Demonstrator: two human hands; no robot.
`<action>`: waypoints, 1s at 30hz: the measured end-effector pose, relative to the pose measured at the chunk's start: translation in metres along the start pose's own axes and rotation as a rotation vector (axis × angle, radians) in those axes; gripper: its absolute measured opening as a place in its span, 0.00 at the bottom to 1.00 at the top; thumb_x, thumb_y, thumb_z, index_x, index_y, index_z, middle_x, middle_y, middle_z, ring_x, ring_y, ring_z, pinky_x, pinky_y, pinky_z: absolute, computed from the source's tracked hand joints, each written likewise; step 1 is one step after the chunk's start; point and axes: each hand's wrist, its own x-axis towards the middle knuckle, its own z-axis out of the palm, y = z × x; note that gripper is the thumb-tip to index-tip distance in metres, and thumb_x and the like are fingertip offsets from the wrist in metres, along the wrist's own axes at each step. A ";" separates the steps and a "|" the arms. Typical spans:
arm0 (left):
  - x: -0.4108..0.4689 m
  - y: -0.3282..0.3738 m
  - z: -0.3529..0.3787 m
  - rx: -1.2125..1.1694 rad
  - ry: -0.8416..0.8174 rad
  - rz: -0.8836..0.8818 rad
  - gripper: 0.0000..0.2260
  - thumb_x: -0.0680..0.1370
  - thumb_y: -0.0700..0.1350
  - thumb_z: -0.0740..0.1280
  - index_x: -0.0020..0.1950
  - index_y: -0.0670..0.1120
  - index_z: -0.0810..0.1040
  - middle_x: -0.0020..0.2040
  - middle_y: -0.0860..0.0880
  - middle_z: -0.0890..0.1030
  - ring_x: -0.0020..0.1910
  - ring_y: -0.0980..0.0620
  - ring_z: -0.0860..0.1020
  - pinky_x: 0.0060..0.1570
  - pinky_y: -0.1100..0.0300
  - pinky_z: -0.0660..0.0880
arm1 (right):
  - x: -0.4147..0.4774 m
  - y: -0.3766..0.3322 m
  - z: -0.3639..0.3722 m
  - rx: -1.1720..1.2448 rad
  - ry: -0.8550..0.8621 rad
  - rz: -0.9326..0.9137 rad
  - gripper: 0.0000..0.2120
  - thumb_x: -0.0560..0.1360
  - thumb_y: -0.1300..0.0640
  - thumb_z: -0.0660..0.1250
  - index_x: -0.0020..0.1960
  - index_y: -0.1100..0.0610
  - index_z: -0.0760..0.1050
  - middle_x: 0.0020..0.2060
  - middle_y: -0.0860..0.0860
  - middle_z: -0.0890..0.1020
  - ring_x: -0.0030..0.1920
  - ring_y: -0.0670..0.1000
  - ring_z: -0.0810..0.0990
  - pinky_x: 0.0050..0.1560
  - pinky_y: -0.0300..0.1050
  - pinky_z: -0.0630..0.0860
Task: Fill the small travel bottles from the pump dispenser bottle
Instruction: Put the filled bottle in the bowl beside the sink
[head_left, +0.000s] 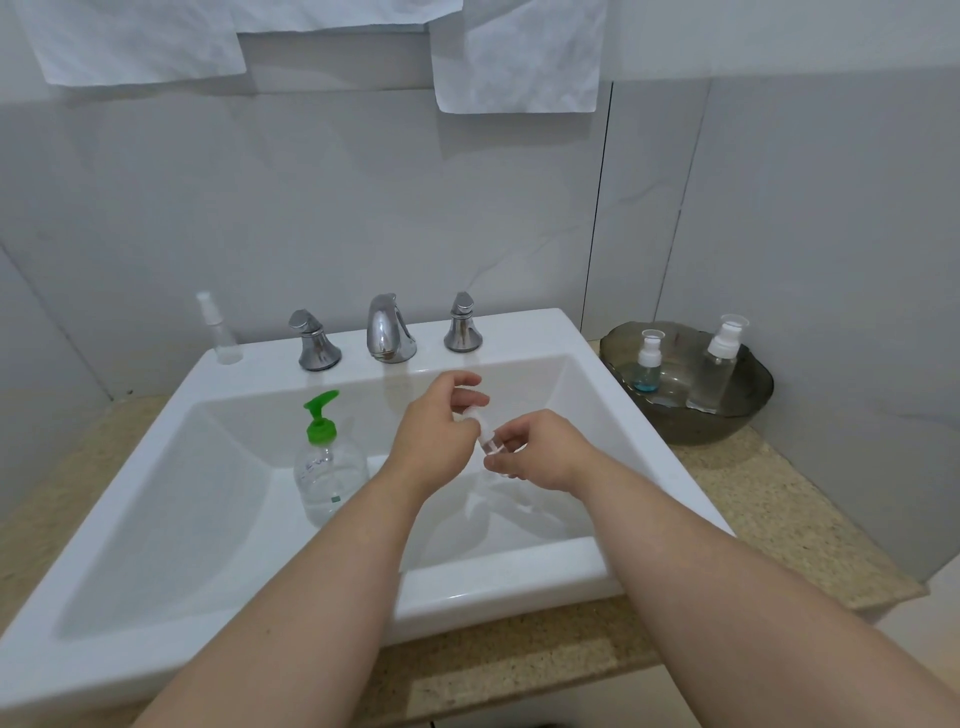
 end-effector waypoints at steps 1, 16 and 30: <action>0.000 0.002 0.001 -0.023 0.014 -0.010 0.17 0.79 0.36 0.66 0.64 0.53 0.75 0.56 0.55 0.83 0.52 0.60 0.79 0.48 0.66 0.73 | 0.000 0.000 0.000 0.005 0.003 -0.002 0.05 0.74 0.56 0.77 0.49 0.52 0.83 0.40 0.49 0.82 0.37 0.48 0.83 0.47 0.42 0.80; 0.001 -0.007 0.003 0.100 0.009 -0.026 0.05 0.78 0.45 0.76 0.49 0.49 0.81 0.42 0.53 0.83 0.40 0.56 0.80 0.37 0.71 0.71 | 0.001 0.001 0.001 -0.002 -0.021 -0.011 0.08 0.75 0.55 0.76 0.53 0.55 0.83 0.40 0.49 0.83 0.37 0.47 0.81 0.43 0.40 0.78; 0.005 -0.007 -0.010 -0.101 -0.115 -0.051 0.08 0.80 0.35 0.71 0.55 0.47 0.81 0.37 0.52 0.78 0.29 0.64 0.74 0.33 0.69 0.71 | -0.010 -0.008 0.001 0.218 -0.197 0.023 0.09 0.82 0.53 0.69 0.54 0.59 0.81 0.44 0.50 0.85 0.28 0.42 0.73 0.33 0.34 0.70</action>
